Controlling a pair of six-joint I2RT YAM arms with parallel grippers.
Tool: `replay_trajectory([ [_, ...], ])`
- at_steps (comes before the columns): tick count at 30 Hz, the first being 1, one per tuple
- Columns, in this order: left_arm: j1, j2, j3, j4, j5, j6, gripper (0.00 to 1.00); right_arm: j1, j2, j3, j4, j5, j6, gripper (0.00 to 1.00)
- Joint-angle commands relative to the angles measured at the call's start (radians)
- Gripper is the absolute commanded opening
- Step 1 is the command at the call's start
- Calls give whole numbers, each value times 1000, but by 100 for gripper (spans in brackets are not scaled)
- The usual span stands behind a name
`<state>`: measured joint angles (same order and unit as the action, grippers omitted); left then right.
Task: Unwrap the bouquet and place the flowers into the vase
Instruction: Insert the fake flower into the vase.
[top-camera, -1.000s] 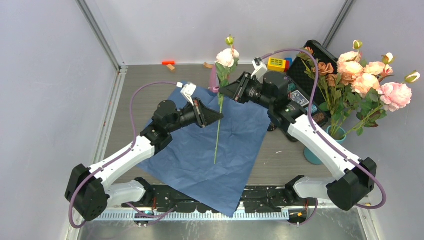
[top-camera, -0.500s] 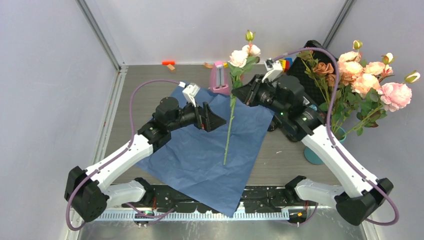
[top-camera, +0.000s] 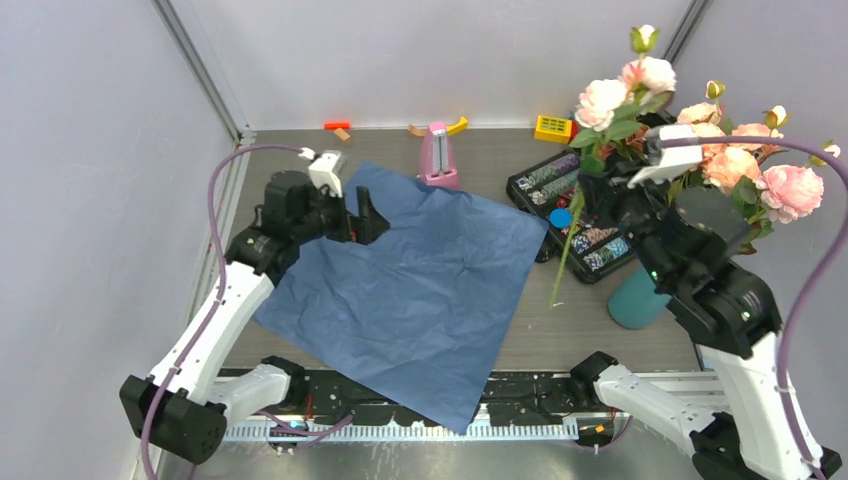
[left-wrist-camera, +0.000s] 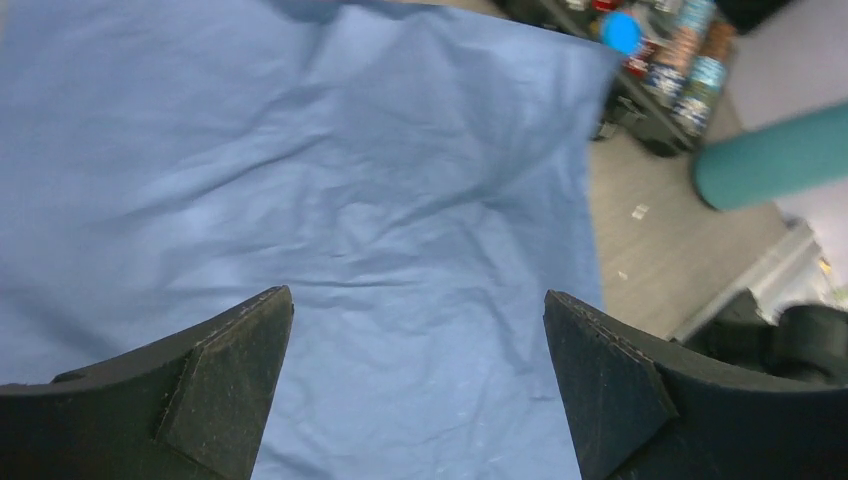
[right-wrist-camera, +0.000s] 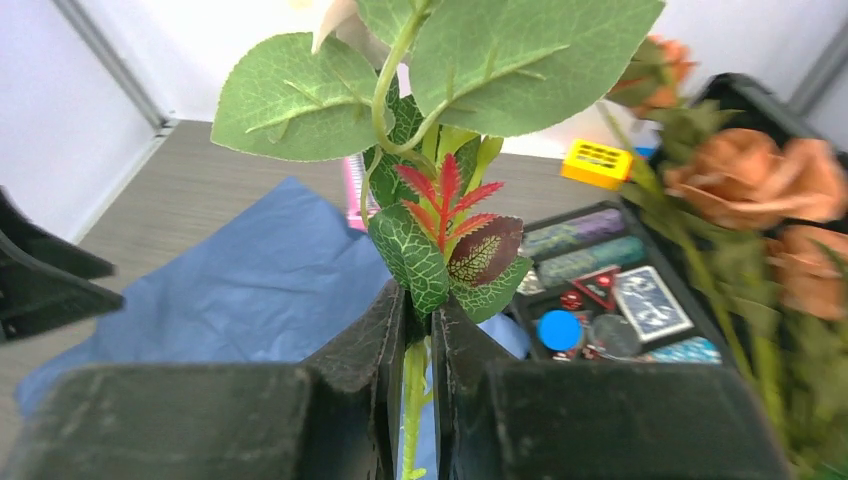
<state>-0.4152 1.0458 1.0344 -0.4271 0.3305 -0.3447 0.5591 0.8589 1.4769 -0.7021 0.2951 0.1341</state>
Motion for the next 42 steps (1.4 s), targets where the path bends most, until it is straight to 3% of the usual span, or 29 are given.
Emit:
replay_trajectory([
  [1, 141, 22, 75, -217, -36, 102, 100, 4, -38, 70, -113, 152, -140, 0],
  [11, 150, 0, 6, -194, -263, 191, 100, 4, -32, 97, -66, 568, -356, 0],
  [18, 149, -11, -12, -187, -268, 194, 100, 3, -15, 53, 201, 754, -557, 0],
  [24, 150, -20, -21, -187, -269, 194, 100, 2, 4, 53, 353, 765, -687, 0],
  [33, 150, -41, -29, -188, -267, 194, 100, -20, 55, 49, 419, 725, -750, 0],
  [37, 150, -43, -32, -188, -267, 194, 100, -97, 76, 44, 417, 661, -723, 0],
  [42, 150, -46, -32, -190, -271, 196, 100, -297, 122, 76, 336, 489, -609, 0],
])
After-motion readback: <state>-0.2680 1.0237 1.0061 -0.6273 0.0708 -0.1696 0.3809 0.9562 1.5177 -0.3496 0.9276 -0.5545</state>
